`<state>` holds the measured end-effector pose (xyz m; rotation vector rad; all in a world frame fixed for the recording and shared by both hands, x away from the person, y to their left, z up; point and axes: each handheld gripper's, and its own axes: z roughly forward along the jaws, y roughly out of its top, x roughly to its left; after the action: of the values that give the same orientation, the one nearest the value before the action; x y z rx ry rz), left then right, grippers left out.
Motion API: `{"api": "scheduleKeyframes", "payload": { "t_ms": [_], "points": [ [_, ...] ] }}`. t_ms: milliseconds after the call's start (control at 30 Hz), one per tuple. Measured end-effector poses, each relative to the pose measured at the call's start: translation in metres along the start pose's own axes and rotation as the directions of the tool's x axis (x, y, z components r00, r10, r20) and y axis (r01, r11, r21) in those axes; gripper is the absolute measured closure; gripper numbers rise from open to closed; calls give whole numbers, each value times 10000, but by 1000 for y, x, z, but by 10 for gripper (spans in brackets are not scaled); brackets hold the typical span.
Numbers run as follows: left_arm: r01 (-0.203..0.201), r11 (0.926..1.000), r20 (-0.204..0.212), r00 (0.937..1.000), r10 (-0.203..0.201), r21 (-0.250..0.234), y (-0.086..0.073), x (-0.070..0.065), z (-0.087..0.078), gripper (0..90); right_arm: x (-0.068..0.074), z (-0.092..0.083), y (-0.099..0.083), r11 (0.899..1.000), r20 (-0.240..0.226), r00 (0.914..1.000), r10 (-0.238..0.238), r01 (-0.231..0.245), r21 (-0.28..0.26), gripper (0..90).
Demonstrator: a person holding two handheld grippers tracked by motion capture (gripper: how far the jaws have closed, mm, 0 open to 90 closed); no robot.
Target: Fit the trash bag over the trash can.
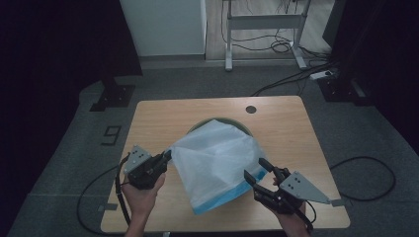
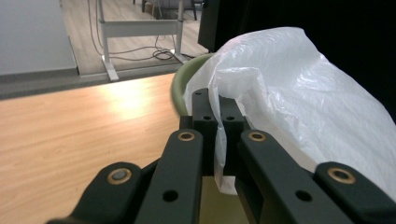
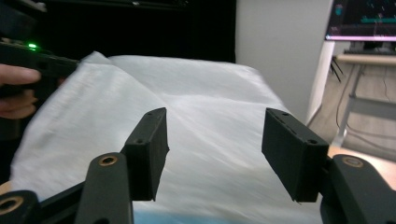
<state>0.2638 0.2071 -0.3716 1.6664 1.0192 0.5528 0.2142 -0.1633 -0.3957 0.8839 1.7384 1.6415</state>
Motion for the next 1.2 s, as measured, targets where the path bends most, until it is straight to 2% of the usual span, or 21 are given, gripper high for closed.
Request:
{"api": "scheduleKeyframes", "payload": {
  "t_ms": [133,233,367,400,467,500,733,933,1000,1200],
  "points": [
    [178,9998,-34,9998,-178,94,-7,8,-2,884,-7,2,-12,9987,47,9997,224,-226,459,364],
    [223,9997,213,9995,-225,103,-11,10,-4,832,-12,8,-20,9947,-112,9981,612,-600,834,338],
    [101,9999,116,9999,-101,63,-10,11,-9,509,-14,13,-28,9896,-258,9958,882,-847,1162,309],
    [61,10000,108,9999,-61,28,-10,12,-11,451,-14,14,-29,9891,-275,9954,921,-883,1179,304],
    [30,10000,344,9994,-27,-69,-8,15,-17,361,-14,14,-31,9879,-328,9945,994,-947,1226,300],
    [17,9999,393,9992,-12,-127,-8,17,-20,338,-14,15,-31,9876,-328,9943,1018,-970,1237,300],
    [-134,9998,576,9982,142,-148,-10,29,-42,254,-15,20,-27,9867,-225,9960,868,-828,1400,306],
    [-65,9998,579,9983,75,-168,-15,37,-53,252,-16,23,-25,9849,-127,9960,889,-860,1502,318],
    [-66,9996,584,9983,81,-262,-14,36,-56,252,-15,24,-25,9845,-124,9960,887,-858,1531,321],
    [-483,9974,677,9964,519,-537,0,24,-62,259,-15,25,-24,9837,-91,9964,848,-823,1598,331]
  ]
}}
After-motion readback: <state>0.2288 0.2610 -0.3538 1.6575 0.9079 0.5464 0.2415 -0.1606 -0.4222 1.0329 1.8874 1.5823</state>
